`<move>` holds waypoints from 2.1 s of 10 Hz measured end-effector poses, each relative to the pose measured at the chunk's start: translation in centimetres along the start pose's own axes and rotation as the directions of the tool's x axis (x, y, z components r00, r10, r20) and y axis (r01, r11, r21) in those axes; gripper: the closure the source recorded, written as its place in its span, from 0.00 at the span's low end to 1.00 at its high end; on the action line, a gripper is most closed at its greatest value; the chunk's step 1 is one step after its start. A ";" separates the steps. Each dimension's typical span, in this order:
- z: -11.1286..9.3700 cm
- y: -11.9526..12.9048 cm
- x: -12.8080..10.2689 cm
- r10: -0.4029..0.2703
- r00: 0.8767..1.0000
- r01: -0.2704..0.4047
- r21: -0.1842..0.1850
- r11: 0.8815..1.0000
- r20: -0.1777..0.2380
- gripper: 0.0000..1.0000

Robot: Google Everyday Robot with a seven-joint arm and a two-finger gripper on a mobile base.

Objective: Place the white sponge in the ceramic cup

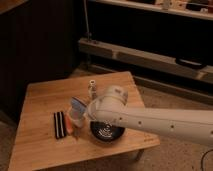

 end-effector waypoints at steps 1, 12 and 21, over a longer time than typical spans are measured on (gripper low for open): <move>0.4 0.2 -0.3 -0.010 1.000 0.010 -0.002 1.000 -0.010 0.98; 1.0 -0.1 1.8 -0.019 0.995 0.020 0.013 1.000 -0.098 0.98; 1.6 1.1 -3.2 -0.030 0.988 0.036 -0.036 0.999 0.154 0.98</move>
